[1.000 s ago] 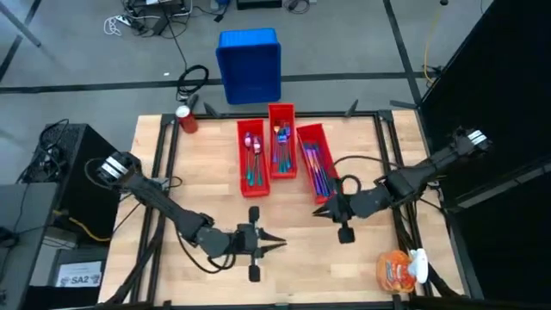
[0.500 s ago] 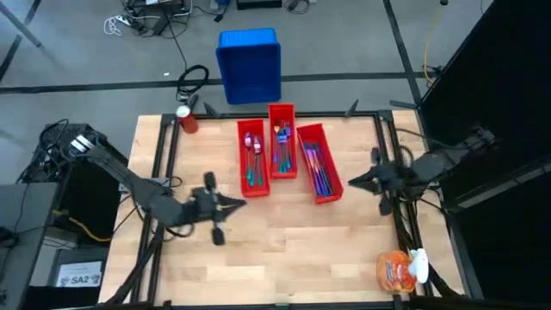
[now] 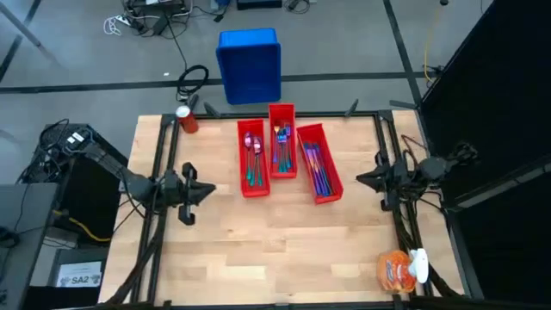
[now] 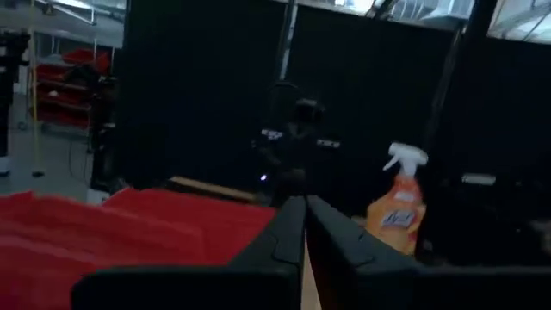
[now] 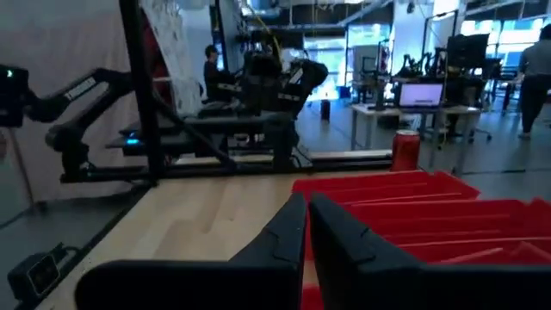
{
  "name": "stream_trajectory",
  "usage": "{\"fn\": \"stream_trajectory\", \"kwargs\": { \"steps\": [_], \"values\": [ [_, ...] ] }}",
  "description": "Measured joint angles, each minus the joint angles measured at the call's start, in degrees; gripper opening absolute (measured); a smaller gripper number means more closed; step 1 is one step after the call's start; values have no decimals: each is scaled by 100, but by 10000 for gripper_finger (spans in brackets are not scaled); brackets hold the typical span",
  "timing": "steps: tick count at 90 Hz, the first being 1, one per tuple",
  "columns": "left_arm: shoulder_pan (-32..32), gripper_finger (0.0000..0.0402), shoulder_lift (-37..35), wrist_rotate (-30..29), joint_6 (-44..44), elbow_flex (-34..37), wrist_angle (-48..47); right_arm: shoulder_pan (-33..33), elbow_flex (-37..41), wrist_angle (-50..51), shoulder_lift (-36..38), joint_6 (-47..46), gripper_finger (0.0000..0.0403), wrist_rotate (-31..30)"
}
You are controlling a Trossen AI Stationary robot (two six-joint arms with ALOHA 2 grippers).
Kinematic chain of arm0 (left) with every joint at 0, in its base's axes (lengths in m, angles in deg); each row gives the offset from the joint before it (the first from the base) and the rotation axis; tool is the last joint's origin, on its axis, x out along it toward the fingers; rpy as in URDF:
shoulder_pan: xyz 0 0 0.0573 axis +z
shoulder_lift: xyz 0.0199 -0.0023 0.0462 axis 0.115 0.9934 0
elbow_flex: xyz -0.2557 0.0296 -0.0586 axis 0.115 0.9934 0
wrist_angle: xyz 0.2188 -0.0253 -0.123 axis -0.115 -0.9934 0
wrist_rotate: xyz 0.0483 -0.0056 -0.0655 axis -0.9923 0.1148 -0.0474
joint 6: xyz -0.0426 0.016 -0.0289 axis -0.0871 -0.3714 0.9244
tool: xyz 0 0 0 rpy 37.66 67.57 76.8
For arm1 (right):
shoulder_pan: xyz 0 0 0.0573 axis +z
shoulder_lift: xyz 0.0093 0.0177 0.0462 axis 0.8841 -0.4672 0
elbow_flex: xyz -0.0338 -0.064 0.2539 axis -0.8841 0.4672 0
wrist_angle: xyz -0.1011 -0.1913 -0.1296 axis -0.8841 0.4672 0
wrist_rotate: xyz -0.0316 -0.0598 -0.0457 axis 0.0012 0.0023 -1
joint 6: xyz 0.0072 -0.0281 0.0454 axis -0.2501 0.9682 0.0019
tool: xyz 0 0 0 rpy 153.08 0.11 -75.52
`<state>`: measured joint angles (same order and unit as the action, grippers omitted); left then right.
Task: Sort silverware
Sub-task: Return to Home Position
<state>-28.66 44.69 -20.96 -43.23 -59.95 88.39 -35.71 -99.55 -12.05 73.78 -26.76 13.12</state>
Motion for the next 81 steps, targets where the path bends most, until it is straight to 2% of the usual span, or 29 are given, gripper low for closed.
{"fn": "stream_trajectory", "kwargs": {
  "steps": [14,22,30,43,56,81],
  "values": [
    [36,0,-9,5,95,371,-31,-233,970,-1448,-201,236,0,-11],
    [28,0,38,80,161,371,-273,-472,1021,-891,-246,-171,0,-109],
    [30,0,45,87,96,371,-345,-729,1026,-953,-412,-383,0,-224],
    [42,0,51,102,-11,371,-358,-1080,1026,-889,-475,-358,0,-32],
    [43,0,54,237,46,371,-638,-1363,1029,-870,-569,-352,0,487],
    [317,0,56,205,123,371,-1163,-1773,1031,-866,-790,-427,0,537]
  ]
}}
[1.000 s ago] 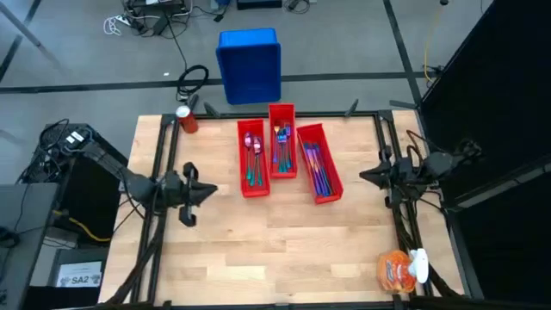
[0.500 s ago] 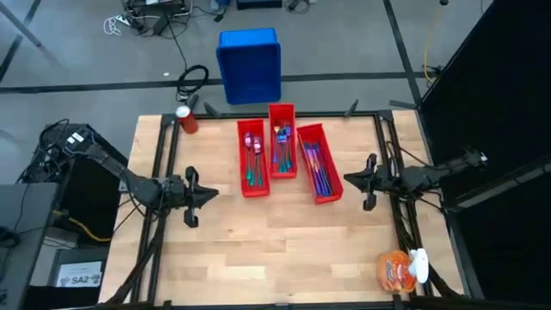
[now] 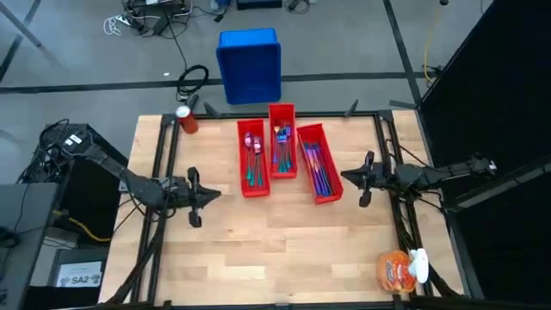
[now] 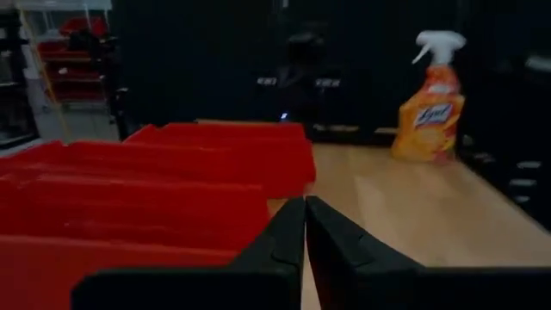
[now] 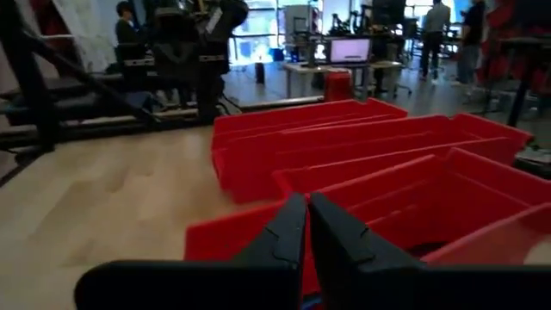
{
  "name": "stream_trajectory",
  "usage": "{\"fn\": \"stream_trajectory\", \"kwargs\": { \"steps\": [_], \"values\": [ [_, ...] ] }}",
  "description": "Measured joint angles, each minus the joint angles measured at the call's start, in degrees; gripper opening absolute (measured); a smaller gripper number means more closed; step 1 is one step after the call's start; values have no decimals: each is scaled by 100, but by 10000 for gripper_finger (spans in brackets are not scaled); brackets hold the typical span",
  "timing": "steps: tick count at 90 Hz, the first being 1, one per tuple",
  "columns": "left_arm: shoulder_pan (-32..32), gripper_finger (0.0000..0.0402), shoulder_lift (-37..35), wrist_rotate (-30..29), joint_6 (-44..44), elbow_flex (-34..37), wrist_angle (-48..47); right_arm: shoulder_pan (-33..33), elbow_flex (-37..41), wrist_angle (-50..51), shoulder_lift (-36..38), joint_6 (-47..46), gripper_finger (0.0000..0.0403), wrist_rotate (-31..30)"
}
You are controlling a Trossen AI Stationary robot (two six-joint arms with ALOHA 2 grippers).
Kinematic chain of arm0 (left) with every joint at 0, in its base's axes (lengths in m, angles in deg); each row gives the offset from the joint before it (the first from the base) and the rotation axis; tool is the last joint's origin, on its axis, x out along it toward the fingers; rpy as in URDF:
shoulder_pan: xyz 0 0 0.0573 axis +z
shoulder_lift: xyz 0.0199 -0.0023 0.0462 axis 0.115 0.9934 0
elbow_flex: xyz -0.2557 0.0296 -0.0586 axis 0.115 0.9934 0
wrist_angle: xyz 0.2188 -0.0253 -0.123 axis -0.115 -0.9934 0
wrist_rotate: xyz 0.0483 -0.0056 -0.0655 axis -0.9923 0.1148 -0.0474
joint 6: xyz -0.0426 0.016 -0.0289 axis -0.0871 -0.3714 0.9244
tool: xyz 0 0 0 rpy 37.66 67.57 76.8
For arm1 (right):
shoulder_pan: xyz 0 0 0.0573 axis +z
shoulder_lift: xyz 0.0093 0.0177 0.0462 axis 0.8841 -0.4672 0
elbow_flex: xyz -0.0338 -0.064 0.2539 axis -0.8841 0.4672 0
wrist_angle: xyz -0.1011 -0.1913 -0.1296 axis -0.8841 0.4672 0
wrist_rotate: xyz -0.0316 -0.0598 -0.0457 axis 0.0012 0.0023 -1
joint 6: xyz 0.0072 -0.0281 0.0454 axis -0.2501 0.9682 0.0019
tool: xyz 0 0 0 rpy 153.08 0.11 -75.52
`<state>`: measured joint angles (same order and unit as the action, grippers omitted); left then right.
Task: Sort silverware
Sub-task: Return to Home Position
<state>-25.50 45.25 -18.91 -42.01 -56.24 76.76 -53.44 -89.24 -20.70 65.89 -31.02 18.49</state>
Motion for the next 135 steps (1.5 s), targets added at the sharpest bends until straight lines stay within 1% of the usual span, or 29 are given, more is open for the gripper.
{"fn": "stream_trajectory", "kwargs": {
  "steps": [13,20,33,46,59,67,77,87,96,102,110,120,127,135],
  "values": [
    [215,0,1,-447,369,2,-471,-129,2,-2,-73,-280,0,-74],
    [326,0,22,-438,482,2,-589,-184,2,-4,-102,-289,0,-144],
    [458,0,36,-381,420,2,-605,-250,2,-7,-120,-304,0,-148],
    [692,0,38,-374,217,3,-379,-251,4,-5,-119,-387,0,-150],
    [1239,0,38,-350,16,4,98,-251,4,-14,-119,-388,0,-158],
    [1760,0,36,41,6,4,309,-251,7,-81,-119,-365,0,-163],
    [2536,0,38,882,31,4,484,-251,7,-84,-119,-291,0,-165],
    [3278,0,36,1574,147,4,692,-252,7,-83,-119,-237,0,-163],
    [3732,0,21,2187,136,4,842,-251,7,-51,-118,-86,0,-163],
    [3891,0,-50,2457,34,7,851,-251,7,-50,-117,61,0,-163],
    [3939,0,-176,2710,-142,7,828,-247,9,-66,-85,133,0,-161],
    [3939,0,-449,2880,-230,7,685,-189,9,-63,34,225,0,-161],
    [3939,0,-761,2955,-234,7,379,-65,-10,-16,196,360,0,-157],
    [3939,0,-1215,2980,-170,7,-243,125,-82,64,408,563,0,-154]
  ]
}}
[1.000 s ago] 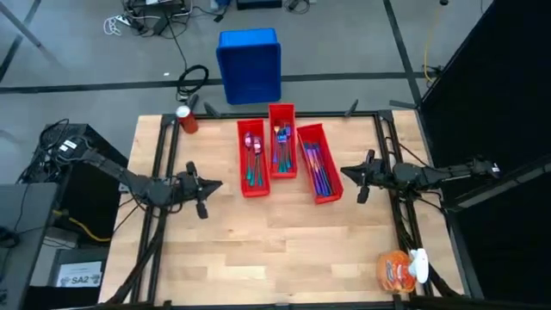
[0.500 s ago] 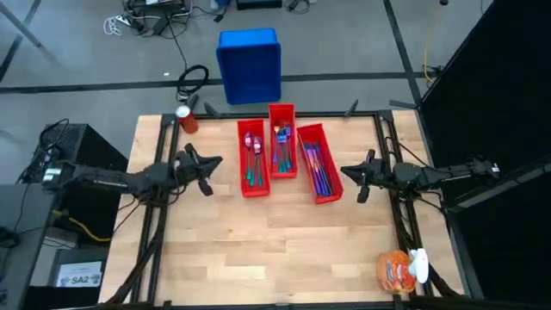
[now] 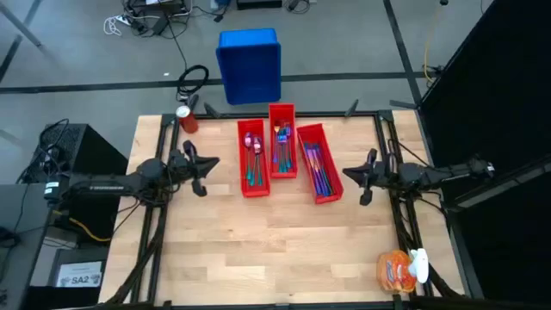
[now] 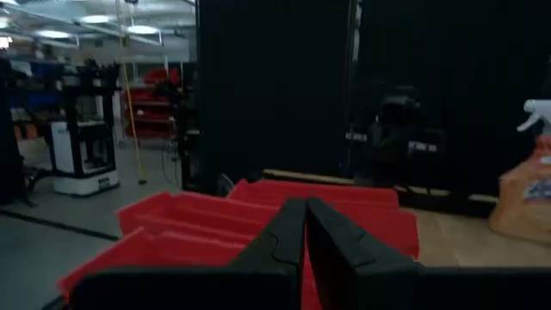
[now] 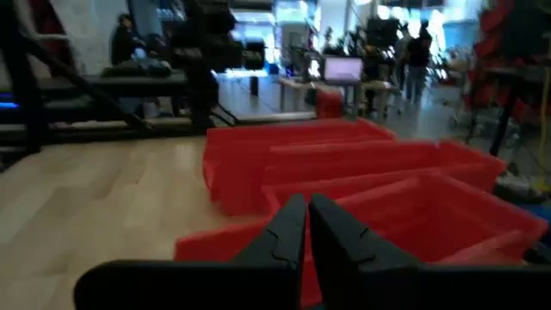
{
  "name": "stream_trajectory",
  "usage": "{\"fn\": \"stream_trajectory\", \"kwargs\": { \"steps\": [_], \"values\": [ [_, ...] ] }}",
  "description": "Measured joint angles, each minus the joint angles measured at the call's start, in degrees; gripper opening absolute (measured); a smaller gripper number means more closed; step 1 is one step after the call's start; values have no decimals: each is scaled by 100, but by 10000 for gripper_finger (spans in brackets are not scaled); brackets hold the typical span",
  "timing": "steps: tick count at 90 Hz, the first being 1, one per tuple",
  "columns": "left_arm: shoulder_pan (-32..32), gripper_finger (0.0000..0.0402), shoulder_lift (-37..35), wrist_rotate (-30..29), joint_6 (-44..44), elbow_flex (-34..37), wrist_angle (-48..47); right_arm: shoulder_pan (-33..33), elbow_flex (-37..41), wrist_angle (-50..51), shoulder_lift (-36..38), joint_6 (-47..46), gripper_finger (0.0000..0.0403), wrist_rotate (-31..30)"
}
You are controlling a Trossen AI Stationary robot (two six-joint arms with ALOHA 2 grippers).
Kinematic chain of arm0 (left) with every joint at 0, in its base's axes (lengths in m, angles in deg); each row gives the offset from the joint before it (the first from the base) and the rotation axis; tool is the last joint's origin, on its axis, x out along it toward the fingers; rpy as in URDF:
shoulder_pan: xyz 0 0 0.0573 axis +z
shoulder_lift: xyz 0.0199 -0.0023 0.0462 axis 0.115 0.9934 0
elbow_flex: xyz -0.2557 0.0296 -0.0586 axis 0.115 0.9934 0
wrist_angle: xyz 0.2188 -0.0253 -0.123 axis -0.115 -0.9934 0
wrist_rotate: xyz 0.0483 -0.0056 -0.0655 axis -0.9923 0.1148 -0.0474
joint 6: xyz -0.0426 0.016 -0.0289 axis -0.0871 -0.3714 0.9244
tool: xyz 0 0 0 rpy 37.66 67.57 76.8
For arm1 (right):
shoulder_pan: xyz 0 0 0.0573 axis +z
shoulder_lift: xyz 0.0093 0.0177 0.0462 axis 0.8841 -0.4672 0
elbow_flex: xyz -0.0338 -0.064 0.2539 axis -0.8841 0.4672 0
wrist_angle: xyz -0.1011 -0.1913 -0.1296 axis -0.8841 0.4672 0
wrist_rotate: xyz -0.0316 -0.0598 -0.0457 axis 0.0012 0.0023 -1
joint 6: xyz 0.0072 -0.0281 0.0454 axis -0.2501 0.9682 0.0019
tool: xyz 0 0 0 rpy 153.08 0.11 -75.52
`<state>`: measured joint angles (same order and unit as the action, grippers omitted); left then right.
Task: Sort silverware
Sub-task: Return to Home Position
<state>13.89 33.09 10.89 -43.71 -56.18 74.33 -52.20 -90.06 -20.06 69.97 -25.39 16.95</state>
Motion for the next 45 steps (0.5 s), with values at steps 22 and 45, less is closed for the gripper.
{"fn": "stream_trajectory", "kwargs": {
  "steps": [22,45],
  "values": [
    [-28,0,-1581,2,328,-394,-2608,345,-164,272,374,301,0,-217],
    [-96,0,-2028,8,494,-1069,-4467,498,-301,1195,396,-92,0,-496]
  ]
}}
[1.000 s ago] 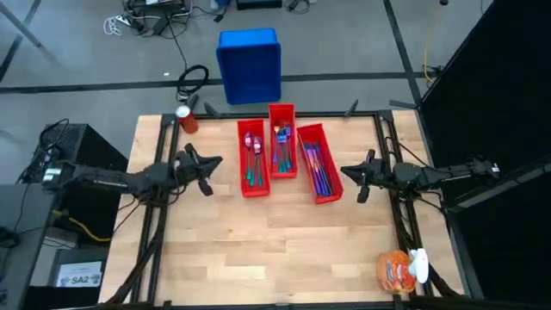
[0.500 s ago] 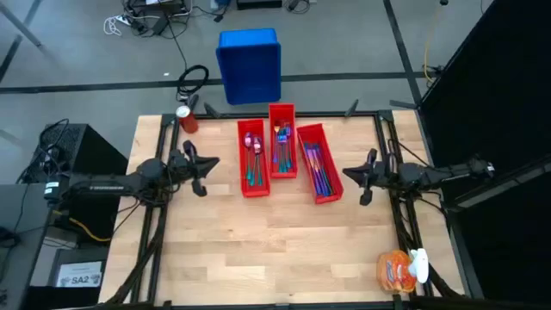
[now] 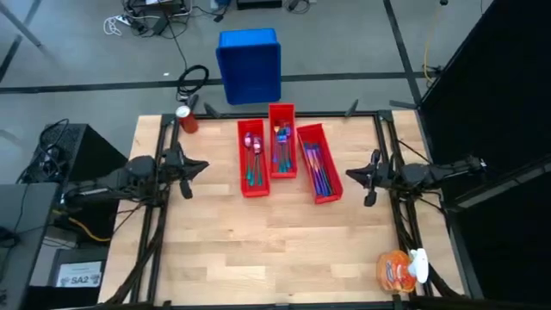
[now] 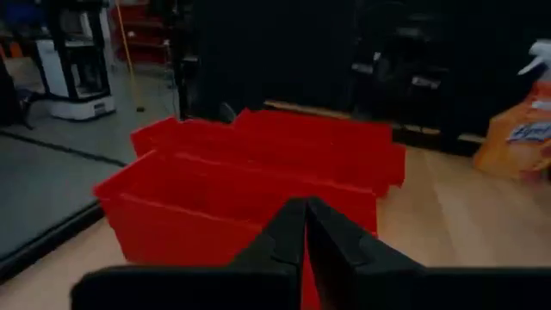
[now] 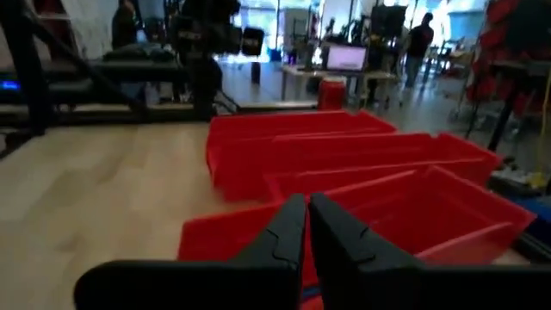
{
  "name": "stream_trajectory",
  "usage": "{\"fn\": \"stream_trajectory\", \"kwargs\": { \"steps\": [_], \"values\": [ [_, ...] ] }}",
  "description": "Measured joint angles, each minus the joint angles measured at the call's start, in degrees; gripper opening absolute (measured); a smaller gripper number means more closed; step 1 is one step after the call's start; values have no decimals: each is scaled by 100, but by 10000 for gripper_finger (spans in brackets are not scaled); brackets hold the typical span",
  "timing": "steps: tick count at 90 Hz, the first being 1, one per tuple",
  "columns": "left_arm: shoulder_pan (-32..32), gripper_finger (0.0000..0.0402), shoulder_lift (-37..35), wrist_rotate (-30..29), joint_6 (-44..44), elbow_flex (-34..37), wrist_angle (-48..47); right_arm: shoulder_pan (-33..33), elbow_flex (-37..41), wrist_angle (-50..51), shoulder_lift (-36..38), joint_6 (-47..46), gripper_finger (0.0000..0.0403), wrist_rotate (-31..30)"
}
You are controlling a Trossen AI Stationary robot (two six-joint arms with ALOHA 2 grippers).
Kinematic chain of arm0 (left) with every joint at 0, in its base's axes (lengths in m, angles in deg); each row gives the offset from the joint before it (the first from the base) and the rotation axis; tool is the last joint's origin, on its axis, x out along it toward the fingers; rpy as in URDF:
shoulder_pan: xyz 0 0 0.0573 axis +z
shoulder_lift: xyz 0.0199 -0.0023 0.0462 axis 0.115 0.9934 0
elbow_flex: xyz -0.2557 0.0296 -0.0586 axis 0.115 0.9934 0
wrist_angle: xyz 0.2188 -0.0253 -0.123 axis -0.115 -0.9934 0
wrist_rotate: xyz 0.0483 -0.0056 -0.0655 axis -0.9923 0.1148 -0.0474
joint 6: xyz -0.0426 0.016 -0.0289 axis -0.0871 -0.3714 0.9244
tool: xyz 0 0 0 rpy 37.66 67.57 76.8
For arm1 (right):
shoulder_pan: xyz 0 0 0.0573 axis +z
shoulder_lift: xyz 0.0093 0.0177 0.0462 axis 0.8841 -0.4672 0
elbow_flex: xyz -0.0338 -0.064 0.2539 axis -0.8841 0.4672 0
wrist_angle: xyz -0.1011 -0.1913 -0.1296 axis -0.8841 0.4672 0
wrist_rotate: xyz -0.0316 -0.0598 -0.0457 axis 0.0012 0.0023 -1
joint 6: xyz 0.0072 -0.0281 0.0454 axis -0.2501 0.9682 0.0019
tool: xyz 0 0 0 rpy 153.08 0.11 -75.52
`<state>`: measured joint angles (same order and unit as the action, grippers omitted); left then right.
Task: Sort silverware
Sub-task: Return to Home Position
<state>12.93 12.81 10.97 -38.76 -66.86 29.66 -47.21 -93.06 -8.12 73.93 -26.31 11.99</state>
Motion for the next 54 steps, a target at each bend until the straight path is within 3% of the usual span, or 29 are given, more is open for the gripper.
{"fn": "stream_trajectory", "kwargs": {
  "steps": [30,54],
  "values": [
    [-67,0,1,-1,-111,756,1051,269,-43,207,-6,-223,0,-15],
    [-72,0,139,215,-40,1062,1662,120,13,-36,-29,-108,0,-470]
  ]
}}
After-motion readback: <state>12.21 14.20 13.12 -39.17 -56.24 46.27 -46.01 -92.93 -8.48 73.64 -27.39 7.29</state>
